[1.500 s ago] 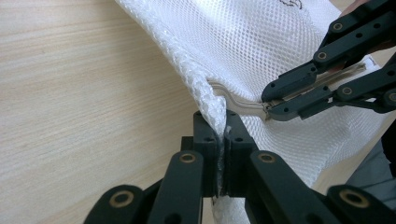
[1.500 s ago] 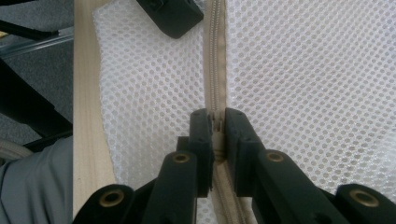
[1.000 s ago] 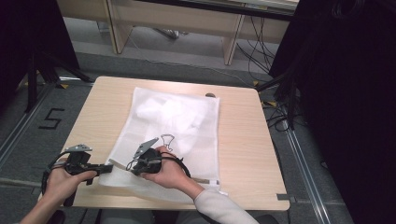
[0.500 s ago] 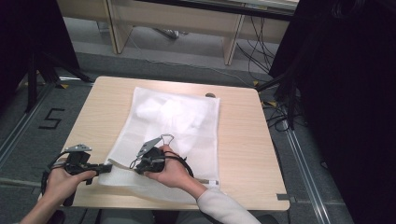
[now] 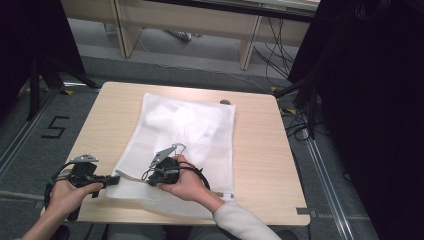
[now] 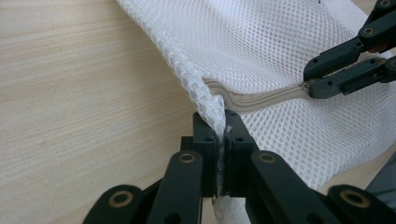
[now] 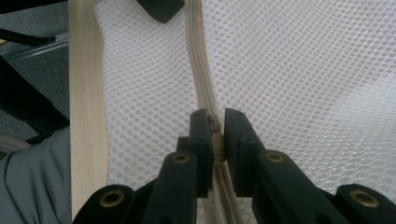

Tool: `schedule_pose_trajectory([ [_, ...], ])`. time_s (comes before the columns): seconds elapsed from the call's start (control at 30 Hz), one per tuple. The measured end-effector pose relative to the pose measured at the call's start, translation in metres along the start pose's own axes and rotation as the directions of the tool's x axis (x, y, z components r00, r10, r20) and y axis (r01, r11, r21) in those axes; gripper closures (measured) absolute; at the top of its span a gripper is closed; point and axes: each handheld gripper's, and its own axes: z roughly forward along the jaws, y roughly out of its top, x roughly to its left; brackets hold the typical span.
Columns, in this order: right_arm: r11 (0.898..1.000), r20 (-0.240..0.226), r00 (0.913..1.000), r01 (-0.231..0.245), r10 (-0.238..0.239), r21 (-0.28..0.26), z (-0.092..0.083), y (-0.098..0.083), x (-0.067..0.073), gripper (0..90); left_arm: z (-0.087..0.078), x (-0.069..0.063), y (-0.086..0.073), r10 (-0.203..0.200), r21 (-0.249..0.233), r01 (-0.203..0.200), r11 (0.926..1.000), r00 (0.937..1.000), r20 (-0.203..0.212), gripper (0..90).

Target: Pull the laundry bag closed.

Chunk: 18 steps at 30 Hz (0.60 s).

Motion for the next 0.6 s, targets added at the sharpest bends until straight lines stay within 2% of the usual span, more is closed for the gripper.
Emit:
schedule_pose_trajectory([
  [0.03,1.000,0.005,1.0000,0.005,-0.005,0.000,-0.0005,0.0001,-0.0003,82.7,0.0021,-0.0020,-0.0004,-0.030,-0.028,0.030,0.9991,0.9995,-0.001,85.4],
  [0.13,1.000,0.007,1.0000,0.002,-0.002,0.002,-0.0021,-0.0007,-0.0004,82.7,0.0020,-0.0020,-0.0005,-0.030,-0.028,0.030,0.9992,0.9996,0.000,85.4],
  [0.2,0.999,0.003,0.9994,-0.034,0.034,0.009,-0.0040,-0.0022,0.0011,82.7,0.0022,-0.0021,-0.0005,-0.031,-0.028,0.031,0.9991,0.9995,0.002,85.4],
  [0.27,0.999,0.003,0.9994,-0.033,0.033,0.007,-0.0040,-0.0025,0.0014,82.7,0.0018,-0.0021,-0.0004,-0.028,-0.027,0.029,0.9992,0.9996,0.002,85.4],
  [0.33,1.000,0.004,0.9997,-0.023,0.023,0.012,-0.0047,-0.0035,0.0013,82.7,-0.0003,0.0000,0.0000,0.009,0.006,-0.009,0.9999,1.0000,-0.004,85.4],
  [0.37,1.000,0.004,0.9997,-0.023,0.023,0.012,-0.0047,-0.0035,0.0013,82.7,0.0001,-0.0002,-0.0002,0.001,0.000,-0.001,1.0000,1.0000,-0.004,85.4],
  [0.4,1.000,0.003,0.9999,-0.014,0.014,0.019,-0.0054,-0.0046,0.0008,82.7,0.0022,-0.0020,-0.0006,-0.030,-0.025,0.030,0.9993,0.9996,-0.004,85.4],
  [0.6,1.000,0.001,0.9999,-0.013,0.013,0.017,-0.0083,-0.0068,-0.0005,82.7,0.0020,-0.0019,-0.0005,-0.028,-0.022,0.028,0.9994,0.9996,-0.004,85.4],
])
